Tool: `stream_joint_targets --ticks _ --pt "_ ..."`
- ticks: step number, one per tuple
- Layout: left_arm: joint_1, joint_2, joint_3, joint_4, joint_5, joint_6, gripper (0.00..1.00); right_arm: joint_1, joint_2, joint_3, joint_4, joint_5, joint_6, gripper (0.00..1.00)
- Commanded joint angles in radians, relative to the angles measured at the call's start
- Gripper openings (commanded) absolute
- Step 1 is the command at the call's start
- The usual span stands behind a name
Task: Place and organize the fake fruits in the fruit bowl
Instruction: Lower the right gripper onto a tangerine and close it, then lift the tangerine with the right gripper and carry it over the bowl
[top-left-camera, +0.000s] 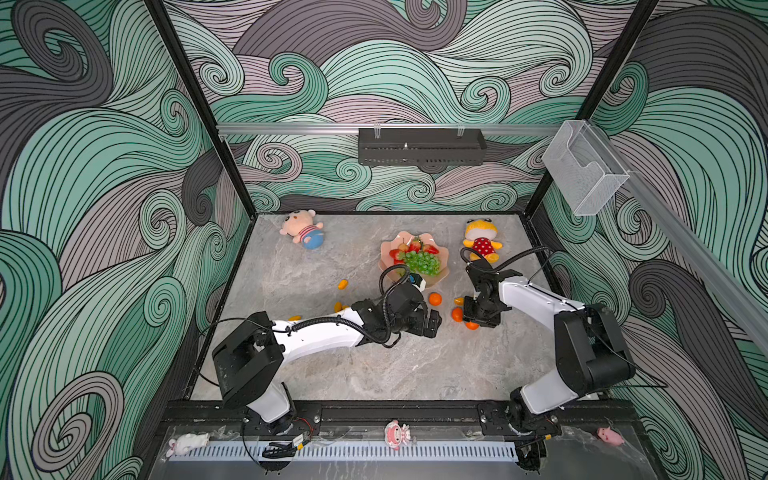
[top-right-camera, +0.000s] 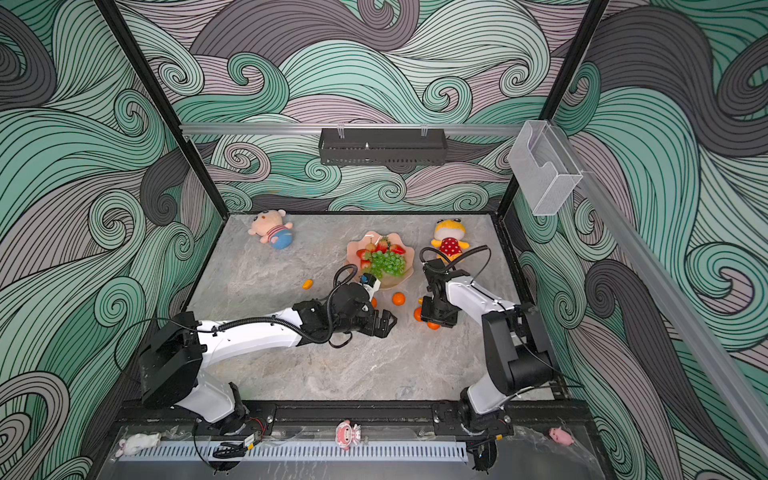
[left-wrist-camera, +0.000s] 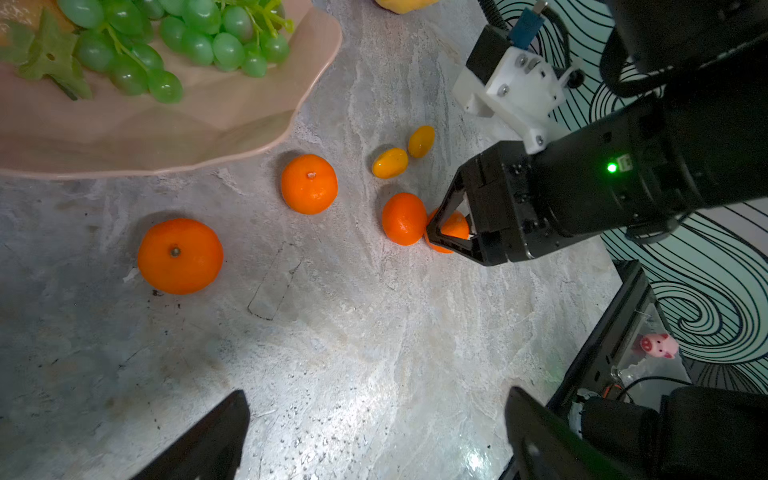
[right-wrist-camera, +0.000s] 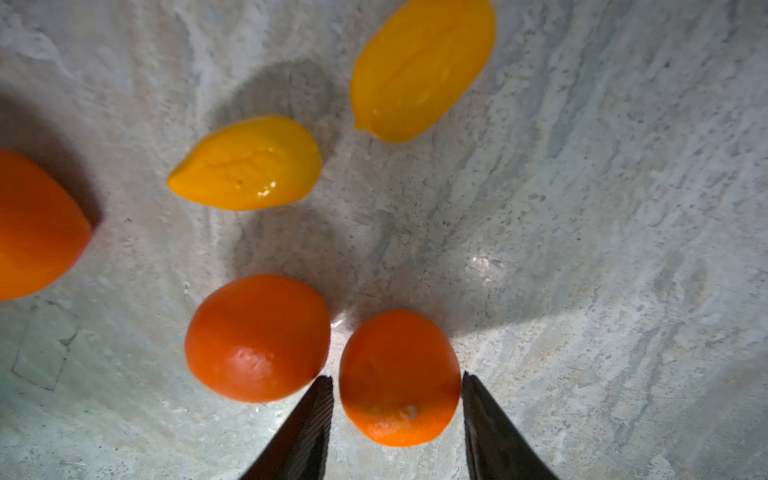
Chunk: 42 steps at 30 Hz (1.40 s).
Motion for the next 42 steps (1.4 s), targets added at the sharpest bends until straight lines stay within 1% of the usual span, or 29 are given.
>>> stream_joint_targets --ticks 1,10,19,27,31,38,41,42 --pt "-0.002 0.016 0.047 -0.013 -0.017 0.015 0.99 -0.006 0.02 0.022 0.007 0.015 -0.013 0.51" --pt "-0.002 0.016 0.056 -0.028 -0.02 0.025 0.99 -0.008 0.048 0.022 0.012 0.02 -0.017 0.49" --pt "-0.002 0.014 0.055 -0.029 -0.015 0.018 0.99 -0.009 0.013 0.007 0.009 0.024 -0.008 0.43" --pt "-0.002 -0.038 0.031 -0.041 -0.028 0.015 0.99 -0.007 -0.1 -0.022 -0.011 0.036 0.005 0.4" --pt "-0.002 -0.08 0.008 -0.045 -0.044 0.009 0.99 -0.007 -0.167 -0.03 -0.025 0.06 -0.008 0.38" --pt "-0.002 -0.138 -0.023 -0.073 -0.08 -0.011 0.99 -0.006 -0.272 -0.022 -0.04 0.057 -0.037 0.37" --pt "0.0 -0.145 -0.033 -0.084 -0.091 -0.016 0.99 -0.004 -0.31 -0.018 -0.044 0.072 -0.038 0.35" --pt "-0.001 -0.179 -0.037 -0.089 -0.096 -0.019 0.99 0.0 -0.322 -0.015 -0.048 0.08 -0.036 0.34"
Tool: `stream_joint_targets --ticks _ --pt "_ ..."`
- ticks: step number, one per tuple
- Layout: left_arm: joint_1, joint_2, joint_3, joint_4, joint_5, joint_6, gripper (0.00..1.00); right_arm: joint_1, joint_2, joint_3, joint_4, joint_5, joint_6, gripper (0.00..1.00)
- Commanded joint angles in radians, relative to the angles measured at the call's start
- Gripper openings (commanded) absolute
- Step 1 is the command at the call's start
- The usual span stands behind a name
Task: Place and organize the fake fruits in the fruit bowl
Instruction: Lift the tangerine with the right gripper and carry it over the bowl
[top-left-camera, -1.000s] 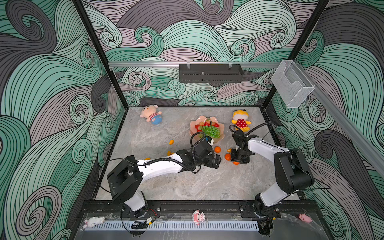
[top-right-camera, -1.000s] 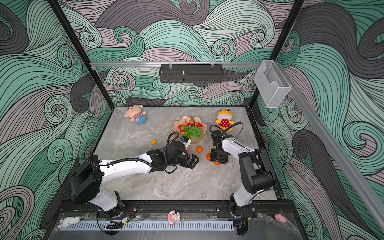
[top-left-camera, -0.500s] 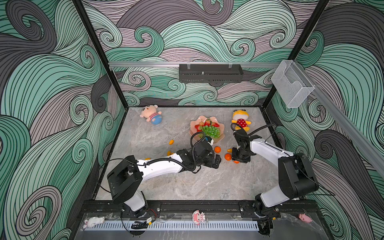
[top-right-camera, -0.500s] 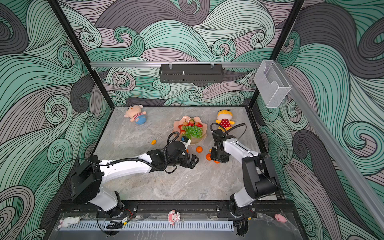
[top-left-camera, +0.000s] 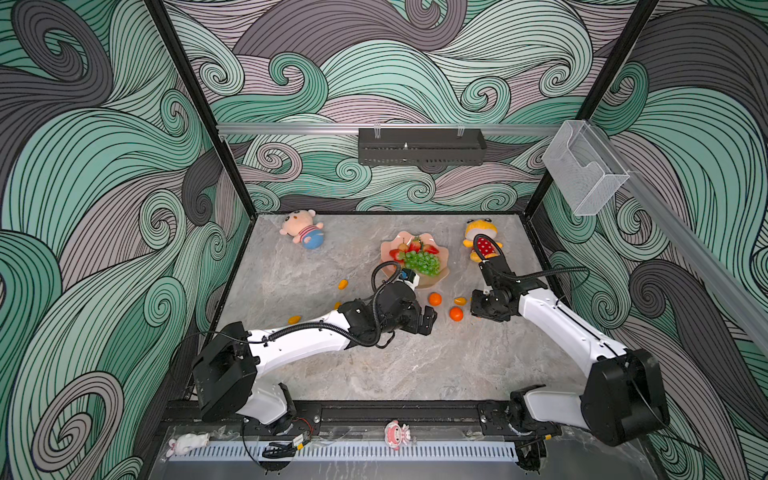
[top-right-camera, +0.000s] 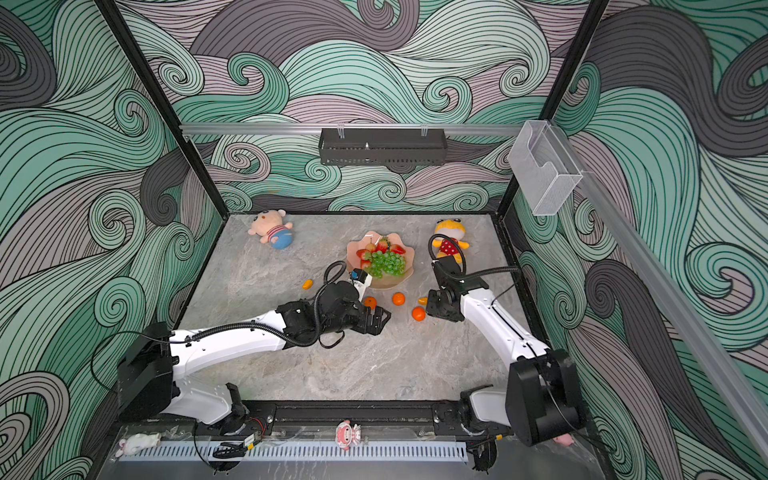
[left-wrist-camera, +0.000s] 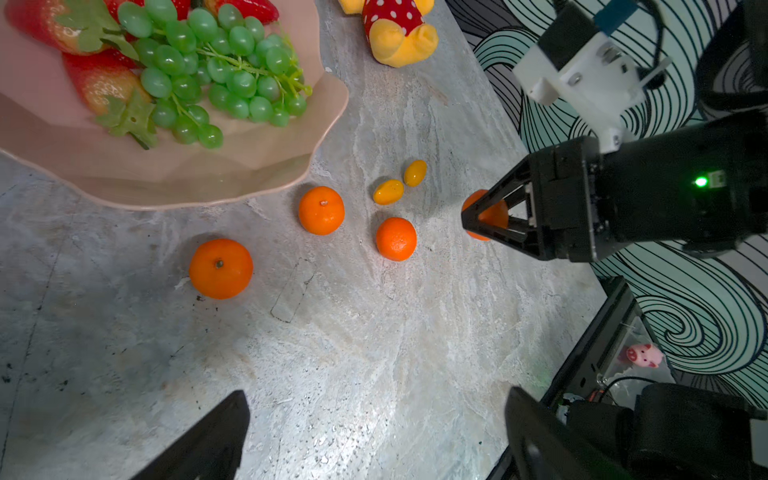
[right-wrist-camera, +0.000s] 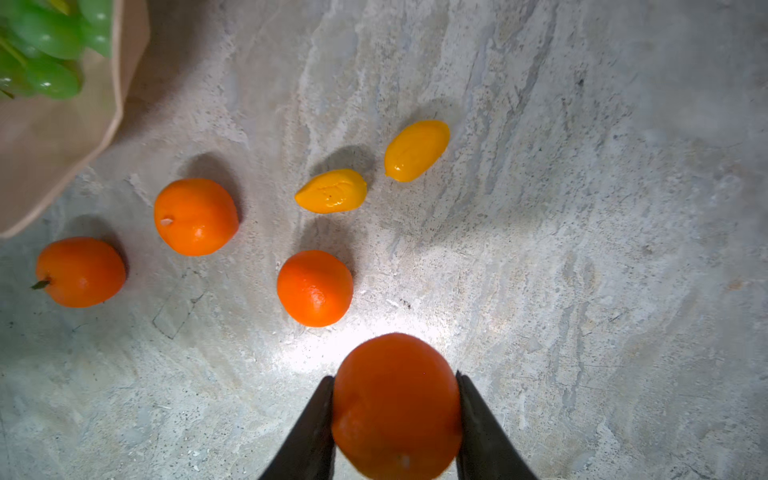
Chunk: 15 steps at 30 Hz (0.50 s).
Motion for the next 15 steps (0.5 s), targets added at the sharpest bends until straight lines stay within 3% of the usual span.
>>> stream_joint_targets --ticks 1,10,15 --pt "-0.001 -0.055 -0.013 -0.043 -0.041 -0.018 0.99 0.003 -0.041 0.008 -0.028 0.037 -0.013 0.34" --pt "0.052 -0.122 -0.059 -0.041 -0.056 -0.017 0.99 0.049 -0.075 0.062 -0.038 0.035 -0.018 0.35" --pt "0.124 -0.155 -0.097 0.006 0.006 -0.012 0.99 0.109 -0.036 0.112 -0.02 0.043 -0.028 0.35"
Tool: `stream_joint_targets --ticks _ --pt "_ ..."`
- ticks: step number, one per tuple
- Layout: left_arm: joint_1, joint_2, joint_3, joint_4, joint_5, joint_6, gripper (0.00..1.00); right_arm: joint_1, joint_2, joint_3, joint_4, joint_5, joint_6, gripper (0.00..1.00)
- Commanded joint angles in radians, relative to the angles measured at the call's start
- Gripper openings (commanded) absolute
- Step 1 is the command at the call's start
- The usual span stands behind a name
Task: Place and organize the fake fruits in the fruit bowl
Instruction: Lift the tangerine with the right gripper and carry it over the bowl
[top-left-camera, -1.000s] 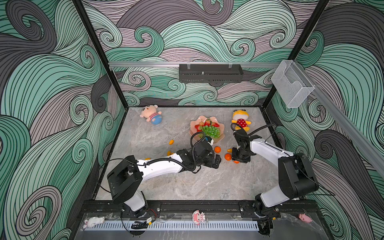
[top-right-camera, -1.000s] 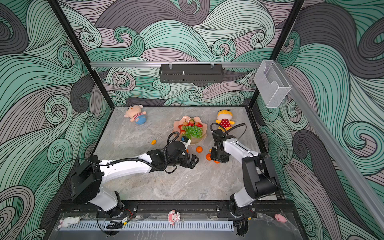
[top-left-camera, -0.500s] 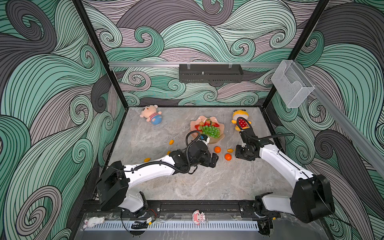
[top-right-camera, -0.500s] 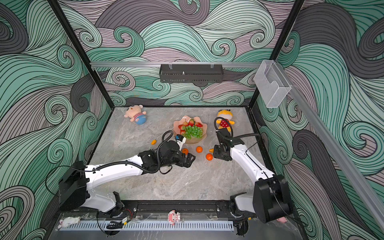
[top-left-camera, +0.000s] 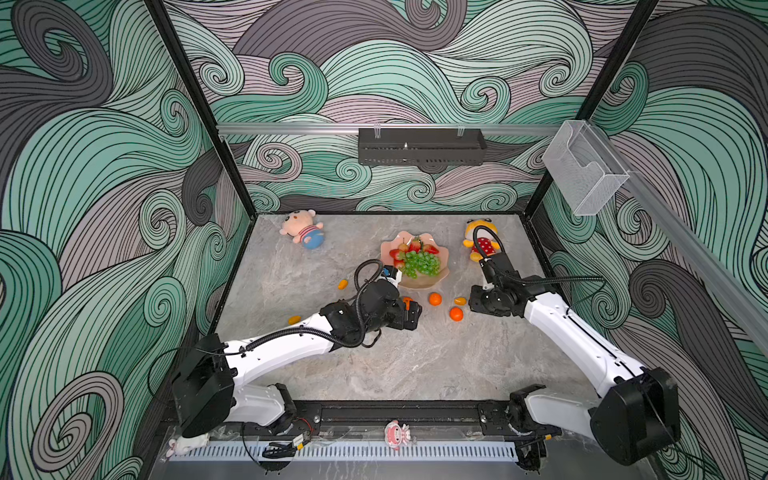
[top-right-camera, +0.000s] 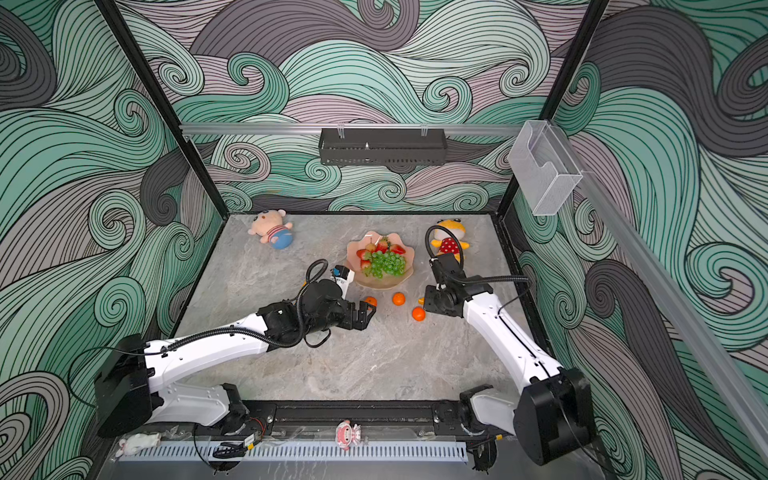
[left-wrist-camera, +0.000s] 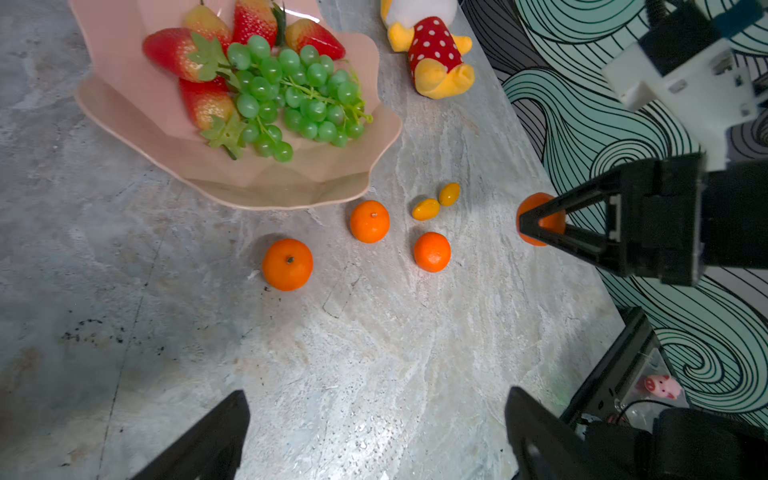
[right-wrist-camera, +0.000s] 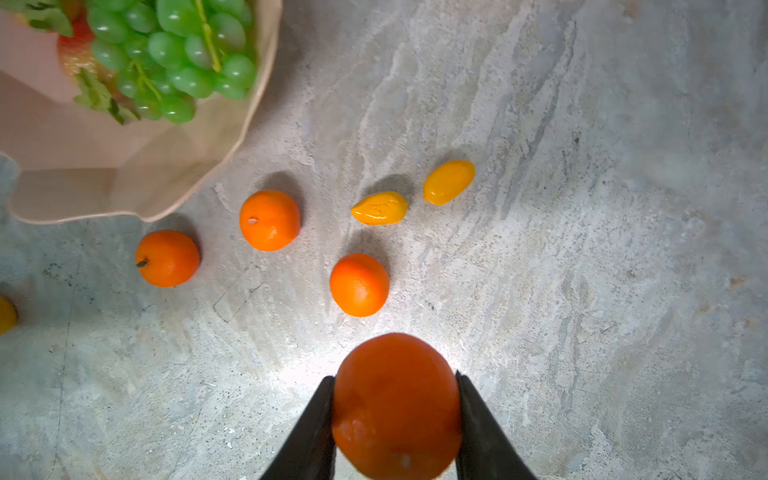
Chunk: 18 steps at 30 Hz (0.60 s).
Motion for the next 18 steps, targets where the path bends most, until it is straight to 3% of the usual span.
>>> stream_joint_targets --ticks 1,9,18 --pt "0.052 -0.032 -0.013 0.036 0.045 -0.003 0.98 0.038 0.033 0.053 0.006 0.023 -0.019 0.35" --pt "0.191 -0.034 -0.033 0.09 0.194 -0.039 0.99 0.129 0.187 0.181 0.03 0.026 -0.046 0.35" --pt "0.314 -0.007 -0.036 0.148 0.309 -0.081 0.99 0.16 0.407 0.373 0.029 0.009 -0.074 0.34"
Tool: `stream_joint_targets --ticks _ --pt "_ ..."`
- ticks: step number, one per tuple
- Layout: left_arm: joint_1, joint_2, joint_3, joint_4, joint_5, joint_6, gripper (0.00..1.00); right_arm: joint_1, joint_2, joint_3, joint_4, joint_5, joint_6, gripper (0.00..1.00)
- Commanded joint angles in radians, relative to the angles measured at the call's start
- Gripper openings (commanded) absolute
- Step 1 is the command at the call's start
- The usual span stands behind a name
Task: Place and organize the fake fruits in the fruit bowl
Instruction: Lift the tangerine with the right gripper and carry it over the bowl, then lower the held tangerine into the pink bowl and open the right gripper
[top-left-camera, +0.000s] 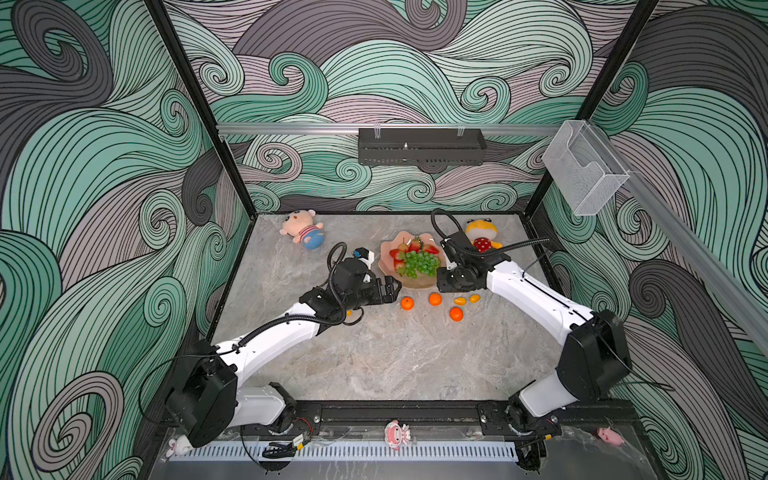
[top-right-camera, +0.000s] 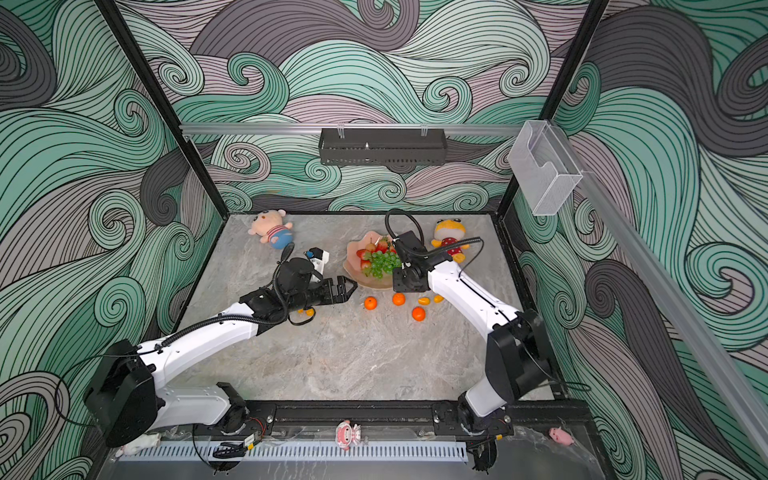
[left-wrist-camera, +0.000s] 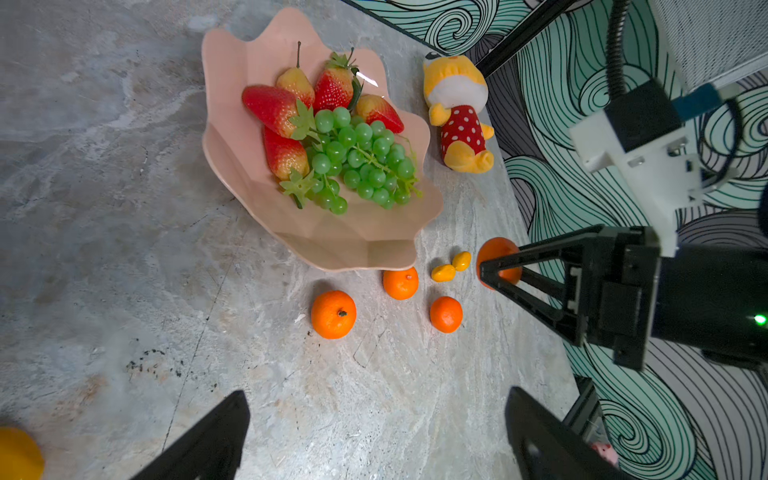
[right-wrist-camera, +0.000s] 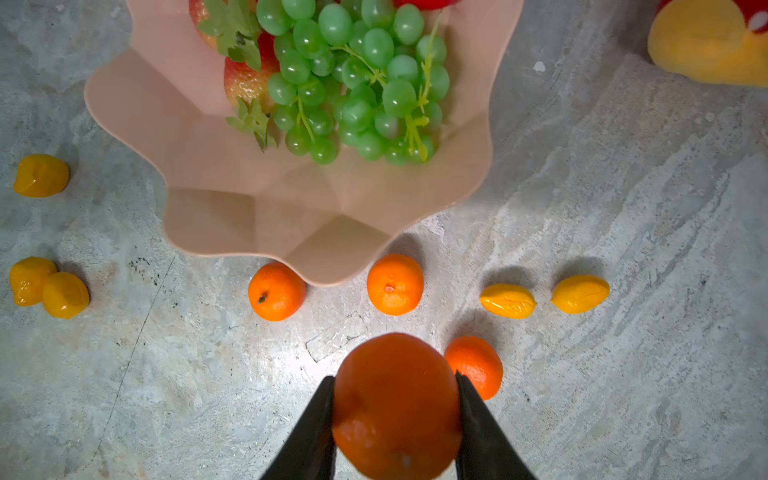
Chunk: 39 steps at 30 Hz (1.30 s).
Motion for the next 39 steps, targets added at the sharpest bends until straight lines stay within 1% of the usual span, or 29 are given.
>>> stream_joint_targets --ticks 1,12,15,17,21,28,34,39 --pt "0.044 0.014 0.0 0.051 0.076 -0.029 0.98 0.007 0.069 0.074 -0.005 0.0 -0.022 0.34" --pt "0.17 0.101 0.009 0.145 0.187 -0.082 0.99 0.037 0.337 0.33 -0.057 -0.039 -0.035 0.34" --pt "0.201 0.115 0.0 0.181 0.214 -0.101 0.99 0.047 0.398 0.383 -0.065 -0.056 -0.037 0.34" --pt "0.22 0.155 -0.005 0.203 0.231 -0.112 0.99 0.05 0.438 0.417 -0.069 -0.059 -0.036 0.34" --pt "0.253 0.187 -0.012 0.24 0.26 -0.128 0.99 0.053 0.504 0.467 -0.088 -0.055 -0.034 0.35" --pt "0.272 0.216 -0.015 0.254 0.262 -0.126 0.99 0.052 0.569 0.493 -0.104 -0.032 -0.03 0.37" --pt "0.275 0.219 -0.022 0.255 0.261 -0.126 0.99 0.053 0.581 0.497 -0.105 -0.043 -0.027 0.45" --pt "0.274 0.208 -0.022 0.242 0.265 -0.116 0.99 0.053 0.562 0.501 -0.105 -0.049 -0.027 0.48"
